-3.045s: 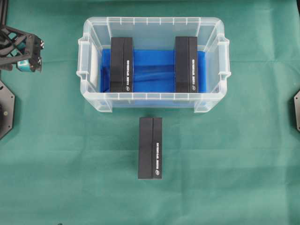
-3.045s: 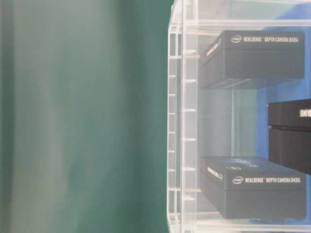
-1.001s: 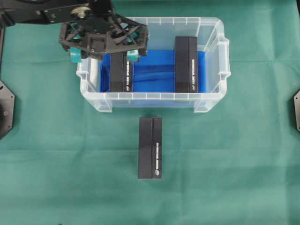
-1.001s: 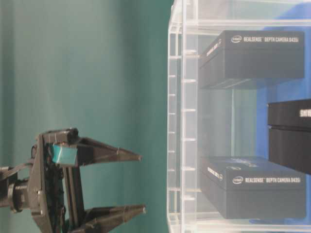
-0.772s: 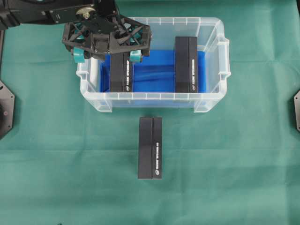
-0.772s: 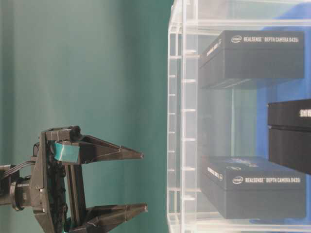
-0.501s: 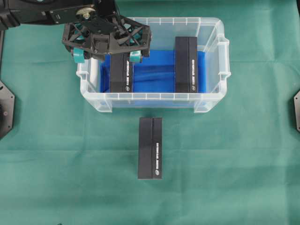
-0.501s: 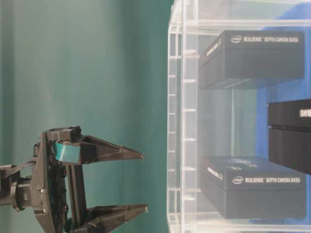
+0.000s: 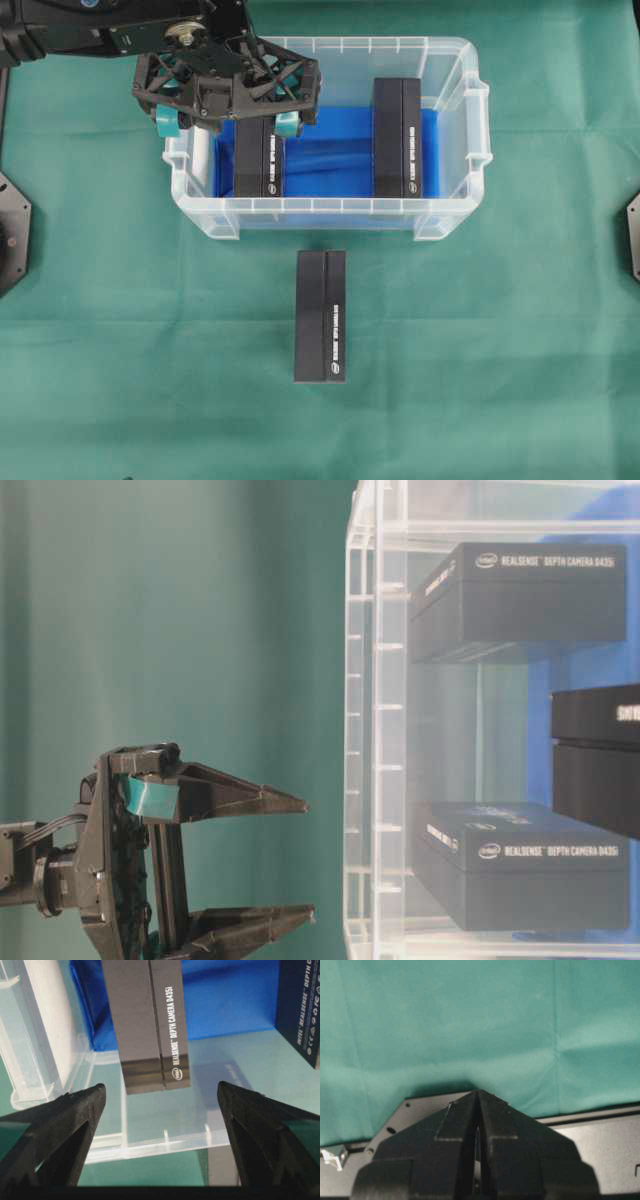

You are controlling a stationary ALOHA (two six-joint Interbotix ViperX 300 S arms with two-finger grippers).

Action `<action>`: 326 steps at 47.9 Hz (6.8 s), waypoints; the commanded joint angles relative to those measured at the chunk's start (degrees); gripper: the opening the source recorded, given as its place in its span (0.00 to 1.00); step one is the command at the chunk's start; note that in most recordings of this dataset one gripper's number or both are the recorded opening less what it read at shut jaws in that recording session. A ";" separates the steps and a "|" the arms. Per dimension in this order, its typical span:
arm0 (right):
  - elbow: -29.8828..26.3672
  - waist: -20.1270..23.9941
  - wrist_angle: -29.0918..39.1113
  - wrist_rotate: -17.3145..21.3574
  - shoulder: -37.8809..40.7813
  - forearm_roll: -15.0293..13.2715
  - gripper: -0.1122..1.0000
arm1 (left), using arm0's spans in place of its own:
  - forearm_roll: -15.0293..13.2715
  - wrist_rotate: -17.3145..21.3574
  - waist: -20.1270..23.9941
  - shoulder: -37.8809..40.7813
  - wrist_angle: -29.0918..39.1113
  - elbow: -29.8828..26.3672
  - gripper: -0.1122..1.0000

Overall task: Take the box out of the case with the left arm.
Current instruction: 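Move the open left gripper over the left black box, then lower the left gripper around the left box and close it, then lift the left box up out of the foam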

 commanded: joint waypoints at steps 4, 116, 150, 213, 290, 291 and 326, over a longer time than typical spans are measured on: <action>-0.70 -0.09 0.00 -0.09 0.00 0.00 0.10 | 0.18 0.09 0.09 -1.49 -0.44 -0.09 0.92; -0.79 -0.09 -0.18 -0.09 0.00 0.97 0.10 | 0.00 -0.79 1.49 5.45 -21.36 12.74 0.65; -0.88 -0.09 -0.26 -0.18 0.00 0.79 0.10 | 0.00 -0.79 1.32 2.55 -15.03 9.93 0.65; -0.88 -0.09 -0.26 -0.09 0.09 0.62 0.10 | 0.88 -0.70 1.23 -3.69 11.07 -13.71 0.65; -0.97 -0.09 -0.26 0.00 0.00 0.62 0.10 | 0.79 -0.70 1.05 -3.69 11.16 -13.71 0.65; -0.97 -0.09 -0.26 0.00 0.00 0.62 0.10 | 0.88 -0.70 1.05 -3.69 11.16 -13.71 0.65; -1.05 -0.09 -0.26 0.09 0.00 0.62 0.10 | 0.88 -0.70 1.05 -3.87 11.16 -13.54 0.65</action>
